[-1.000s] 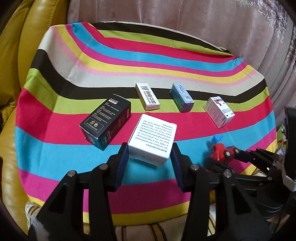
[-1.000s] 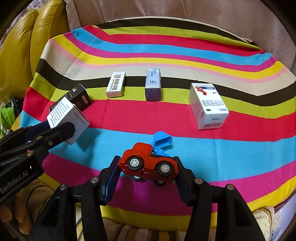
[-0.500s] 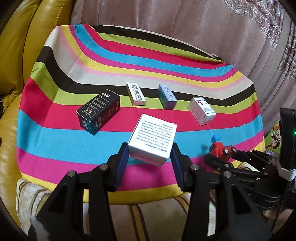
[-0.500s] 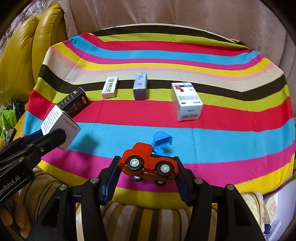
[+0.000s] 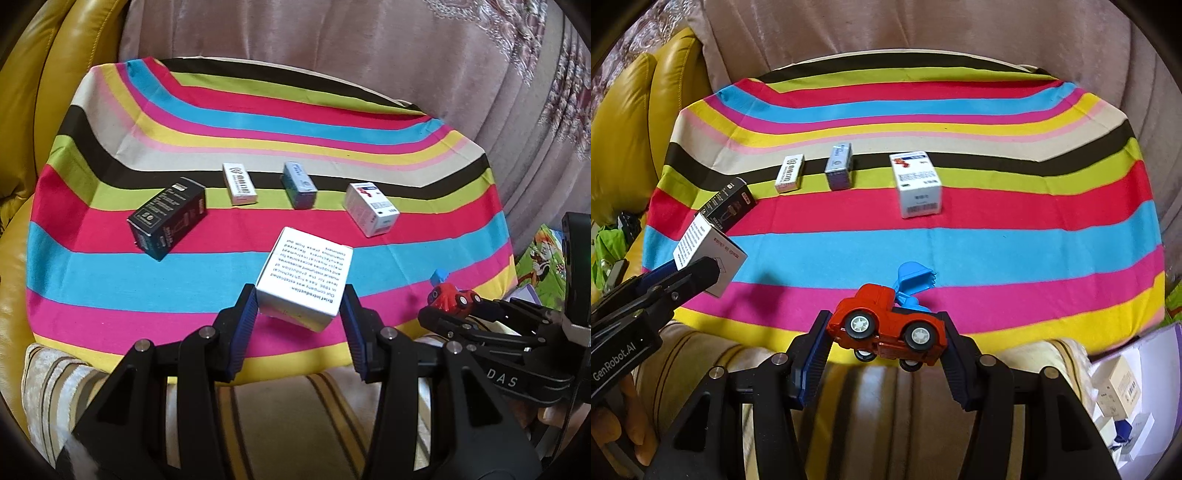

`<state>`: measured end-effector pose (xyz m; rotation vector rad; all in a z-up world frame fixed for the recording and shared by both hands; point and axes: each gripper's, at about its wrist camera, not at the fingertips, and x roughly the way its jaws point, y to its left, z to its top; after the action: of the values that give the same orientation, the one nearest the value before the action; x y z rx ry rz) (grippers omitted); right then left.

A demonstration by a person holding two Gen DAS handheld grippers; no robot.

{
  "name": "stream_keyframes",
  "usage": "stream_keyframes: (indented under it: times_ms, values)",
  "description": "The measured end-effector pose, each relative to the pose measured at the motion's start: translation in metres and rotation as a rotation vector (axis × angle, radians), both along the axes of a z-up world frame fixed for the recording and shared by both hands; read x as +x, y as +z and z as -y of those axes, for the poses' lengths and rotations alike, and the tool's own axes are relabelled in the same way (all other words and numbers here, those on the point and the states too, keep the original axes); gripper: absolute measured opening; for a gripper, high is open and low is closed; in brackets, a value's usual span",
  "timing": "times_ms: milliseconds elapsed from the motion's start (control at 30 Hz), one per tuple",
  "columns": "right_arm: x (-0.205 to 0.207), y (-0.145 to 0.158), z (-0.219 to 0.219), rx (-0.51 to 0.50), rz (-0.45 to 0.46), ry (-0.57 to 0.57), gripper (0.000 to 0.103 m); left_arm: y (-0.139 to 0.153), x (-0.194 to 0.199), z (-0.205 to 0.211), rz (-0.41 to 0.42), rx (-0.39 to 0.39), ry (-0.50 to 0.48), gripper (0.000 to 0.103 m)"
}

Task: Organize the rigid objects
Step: 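Carry the cube box and the red car over the storage box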

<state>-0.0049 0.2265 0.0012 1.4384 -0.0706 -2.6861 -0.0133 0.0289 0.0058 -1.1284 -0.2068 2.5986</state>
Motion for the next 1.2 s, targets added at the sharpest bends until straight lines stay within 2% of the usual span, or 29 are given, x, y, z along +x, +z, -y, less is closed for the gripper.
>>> stream_keyframes:
  times_ms: [667, 967, 1200]
  values:
    - [0.04, 0.013, -0.078, -0.019, -0.01, -0.145, 0.056, 0.012, 0.024, -0.077, 0.002, -0.023, -0.168, 0.05]
    - [0.066, 0.008, -0.126, -0.021, 0.007, -0.241, 0.056, 0.015, 0.034, -0.112, 0.015, -0.06, -0.235, 0.05]
    - [0.091, 0.01, -0.164, -0.026, 0.003, -0.32, 0.056, 0.019, 0.04, -0.152, 0.019, -0.108, -0.323, 0.05]
